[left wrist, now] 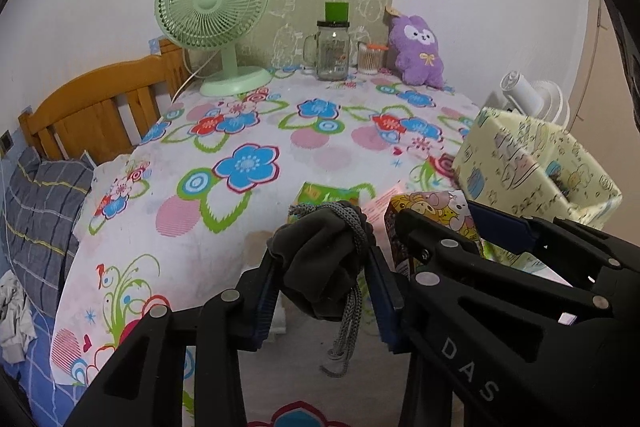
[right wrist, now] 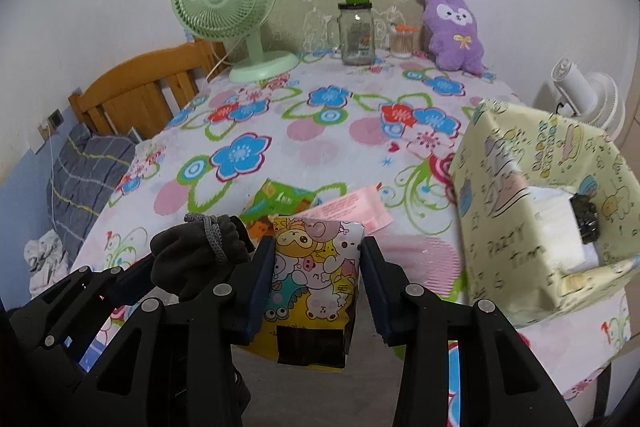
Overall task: Organize soft objects
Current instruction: 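Carry the grey sock with the left tool while the right tool carries the yellow pack toward the box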
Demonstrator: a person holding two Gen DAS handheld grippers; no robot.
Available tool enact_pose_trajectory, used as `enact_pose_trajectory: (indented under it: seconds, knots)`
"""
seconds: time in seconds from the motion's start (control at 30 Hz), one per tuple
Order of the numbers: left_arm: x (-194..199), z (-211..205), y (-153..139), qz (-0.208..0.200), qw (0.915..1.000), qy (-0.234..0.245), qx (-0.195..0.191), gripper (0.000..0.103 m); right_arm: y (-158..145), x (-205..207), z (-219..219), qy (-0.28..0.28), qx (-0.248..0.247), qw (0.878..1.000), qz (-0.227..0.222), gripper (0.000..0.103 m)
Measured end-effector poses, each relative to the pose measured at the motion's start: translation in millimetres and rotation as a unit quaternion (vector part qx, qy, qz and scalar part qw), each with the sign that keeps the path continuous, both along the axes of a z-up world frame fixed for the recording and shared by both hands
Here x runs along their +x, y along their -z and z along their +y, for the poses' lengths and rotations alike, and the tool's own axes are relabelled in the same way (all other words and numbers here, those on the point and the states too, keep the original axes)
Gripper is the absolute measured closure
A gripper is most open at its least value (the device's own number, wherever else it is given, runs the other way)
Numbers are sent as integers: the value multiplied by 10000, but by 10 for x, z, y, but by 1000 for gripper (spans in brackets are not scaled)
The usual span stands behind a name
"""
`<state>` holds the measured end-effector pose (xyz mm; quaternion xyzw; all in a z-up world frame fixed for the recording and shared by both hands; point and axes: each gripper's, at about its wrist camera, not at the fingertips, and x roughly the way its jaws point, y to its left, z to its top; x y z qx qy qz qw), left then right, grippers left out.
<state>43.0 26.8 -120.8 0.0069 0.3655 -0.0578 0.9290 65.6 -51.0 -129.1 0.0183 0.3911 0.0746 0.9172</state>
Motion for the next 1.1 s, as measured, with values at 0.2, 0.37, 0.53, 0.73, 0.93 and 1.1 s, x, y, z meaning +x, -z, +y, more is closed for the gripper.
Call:
enact_pose_trajectory:
  seconds: [0.2, 0.37, 0.53, 0.73, 0.93, 1.1]
  knots:
    - [-13, -79, -139, -122, 9999, 3, 7, 62, -152, -23, -87, 68, -8, 9999, -130, 57]
    - [-21, -152, -261, -232, 9997, 14, 22, 62, -271, -44, -161, 109, 20, 9996, -243, 57]
    - [-28, -227, -381, -336, 9994, 33, 13, 62, -404, -64, -237, 169, 11, 9992, -371, 57]
    - [-32, -318, -523, -461, 9989, 84, 13, 62, -575, -86, -345, 234, 7, 9984, -521, 57]
    - [-10, -425, -662, -580, 9982, 130, 21, 62, -712, -99, -450, 298, 23, 9974, -661, 57]
    - [6, -538, -741, -645, 9978, 180, 35, 62, -797, -91, -553, 355, 17, 9966, -737, 57]
